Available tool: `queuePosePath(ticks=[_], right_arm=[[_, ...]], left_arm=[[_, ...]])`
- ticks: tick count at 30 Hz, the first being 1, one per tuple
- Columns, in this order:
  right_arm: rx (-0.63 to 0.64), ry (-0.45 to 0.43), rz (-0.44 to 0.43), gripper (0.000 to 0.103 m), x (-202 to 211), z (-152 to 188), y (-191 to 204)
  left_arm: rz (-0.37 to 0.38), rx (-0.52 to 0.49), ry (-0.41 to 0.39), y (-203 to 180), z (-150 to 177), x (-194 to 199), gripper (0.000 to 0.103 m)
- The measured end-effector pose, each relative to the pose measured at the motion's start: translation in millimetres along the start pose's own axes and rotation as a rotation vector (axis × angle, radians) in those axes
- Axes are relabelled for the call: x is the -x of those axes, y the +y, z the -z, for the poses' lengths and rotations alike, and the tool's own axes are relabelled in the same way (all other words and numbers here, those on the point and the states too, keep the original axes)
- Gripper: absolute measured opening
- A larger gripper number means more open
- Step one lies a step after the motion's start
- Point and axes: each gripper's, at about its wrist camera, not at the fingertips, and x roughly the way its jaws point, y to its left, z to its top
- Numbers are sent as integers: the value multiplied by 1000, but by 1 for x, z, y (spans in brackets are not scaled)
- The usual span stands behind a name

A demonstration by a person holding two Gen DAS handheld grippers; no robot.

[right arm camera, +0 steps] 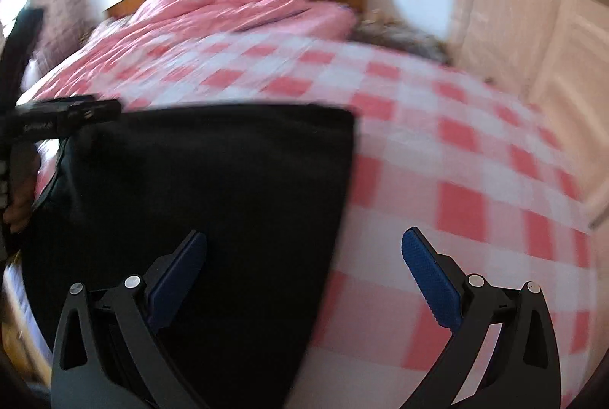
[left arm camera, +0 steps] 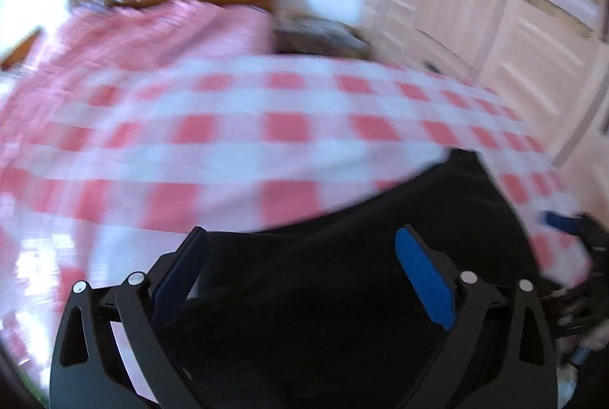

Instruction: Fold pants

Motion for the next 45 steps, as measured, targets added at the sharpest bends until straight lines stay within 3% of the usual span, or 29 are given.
queuePosePath(ticks=[3, 7, 9, 13, 15, 19, 45], right_arm=[[-20, -53, -116, 98, 35, 11, 1], [39, -22, -161, 98, 49, 40, 23], [70, -5, -142, 98, 47, 53, 35], [83, -14, -105, 98, 37, 67, 42], [63, -3, -124, 98, 34, 70, 37], [13, 7, -180, 98, 29, 76, 29], [-41, 1, -205, 98, 25, 79, 23]], left_arm=[[60, 19, -85, 5, 12, 54, 99], [19, -28, -91, -6, 53, 90, 101], [11, -68, -72, -21, 75, 93, 101], [-80, -200, -74, -56, 112, 78, 101], [-94, -198, -74, -57, 120, 67, 102], [13, -79, -68, -34, 123, 58, 102], [6, -46, -116, -32, 125, 49, 102]])
